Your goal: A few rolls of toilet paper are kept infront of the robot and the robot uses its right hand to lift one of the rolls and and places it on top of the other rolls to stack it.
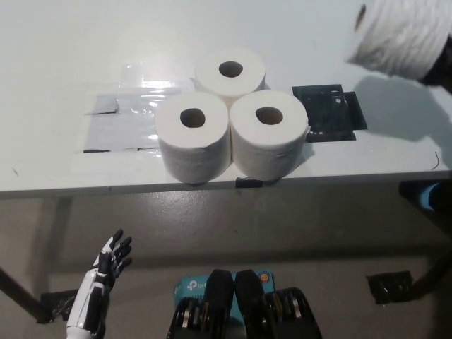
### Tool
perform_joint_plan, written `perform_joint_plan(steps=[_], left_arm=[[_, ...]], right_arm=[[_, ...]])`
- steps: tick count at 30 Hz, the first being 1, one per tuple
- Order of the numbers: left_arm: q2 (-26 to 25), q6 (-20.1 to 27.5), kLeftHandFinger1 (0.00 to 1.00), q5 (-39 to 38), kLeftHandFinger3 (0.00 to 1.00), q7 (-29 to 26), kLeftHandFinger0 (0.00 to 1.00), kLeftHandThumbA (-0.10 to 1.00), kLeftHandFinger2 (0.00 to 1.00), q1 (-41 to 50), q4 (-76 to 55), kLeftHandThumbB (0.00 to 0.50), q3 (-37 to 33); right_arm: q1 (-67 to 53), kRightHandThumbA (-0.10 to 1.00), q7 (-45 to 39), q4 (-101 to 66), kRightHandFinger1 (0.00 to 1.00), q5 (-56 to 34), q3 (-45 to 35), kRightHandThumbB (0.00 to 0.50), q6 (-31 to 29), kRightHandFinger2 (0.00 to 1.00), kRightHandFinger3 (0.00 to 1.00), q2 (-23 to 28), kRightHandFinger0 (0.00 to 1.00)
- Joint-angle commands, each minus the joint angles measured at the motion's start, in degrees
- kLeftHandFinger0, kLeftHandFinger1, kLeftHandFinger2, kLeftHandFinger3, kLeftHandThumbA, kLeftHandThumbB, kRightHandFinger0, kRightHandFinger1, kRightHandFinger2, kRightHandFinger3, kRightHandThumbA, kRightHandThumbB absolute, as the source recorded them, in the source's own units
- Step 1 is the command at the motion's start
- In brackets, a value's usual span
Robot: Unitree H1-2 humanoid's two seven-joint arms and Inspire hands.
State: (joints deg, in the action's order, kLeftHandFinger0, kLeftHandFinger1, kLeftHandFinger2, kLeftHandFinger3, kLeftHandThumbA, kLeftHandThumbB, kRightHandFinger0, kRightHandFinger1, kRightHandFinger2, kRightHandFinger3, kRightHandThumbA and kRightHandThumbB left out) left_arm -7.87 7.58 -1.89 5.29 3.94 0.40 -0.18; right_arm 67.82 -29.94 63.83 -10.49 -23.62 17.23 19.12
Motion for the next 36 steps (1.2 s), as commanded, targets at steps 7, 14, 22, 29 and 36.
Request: perform_joint_plan(steps=[7,14,22,29,36], left_arm=[[-0.6,1.1,1.0,-0.1,1.0,0.8,1.0,1.0,1.0,-0.1,-1.3,0.11,-0.1],[-0.7,0.9,1.0,0.0,1.0,0.8,1.0,1.0,1.0,-0.3,-1.4,0.122,-0.1],[-0.8,1.5,1.0,-0.3,1.0,1.1,1.0,1.0,1.0,-0.4,-1.4,0.114,-0.1],[-1.0,1.2,1.0,-0.3,1.0,1.1,1.0,1.0,1.0,-0.6,-1.4,0.118,0.0],[-0.9,1.2,1.0,-0.3,1.0,1.0,1.0,1.0,1.0,-0.4,-1.4,0.123,0.0]], right_arm=[[5.3,0.67,-0.2,-10.6,0.0,-1.1,8.0,0.0,7.2,0.0,0.0,-1.7,0.0],[6.7,0.6,1.9,-10.3,0.0,1.3,13.2,0.029,6.4,0.0,0.0,-3.3,0.0],[7.4,0.44,2.9,-7.5,0.0,0.7,15.4,0.009,4.9,0.0,0.08,-5.3,0.0],[8.4,0.5,4.2,-4.9,0.0,3.3,19.2,0.033,2.6,0.01,0.35,-5.5,0.0],[9.9,0.52,4.6,-0.9,0.0,4.6,21.5,0.035,0.5,0.0,0.48,-5.2,0.0]])
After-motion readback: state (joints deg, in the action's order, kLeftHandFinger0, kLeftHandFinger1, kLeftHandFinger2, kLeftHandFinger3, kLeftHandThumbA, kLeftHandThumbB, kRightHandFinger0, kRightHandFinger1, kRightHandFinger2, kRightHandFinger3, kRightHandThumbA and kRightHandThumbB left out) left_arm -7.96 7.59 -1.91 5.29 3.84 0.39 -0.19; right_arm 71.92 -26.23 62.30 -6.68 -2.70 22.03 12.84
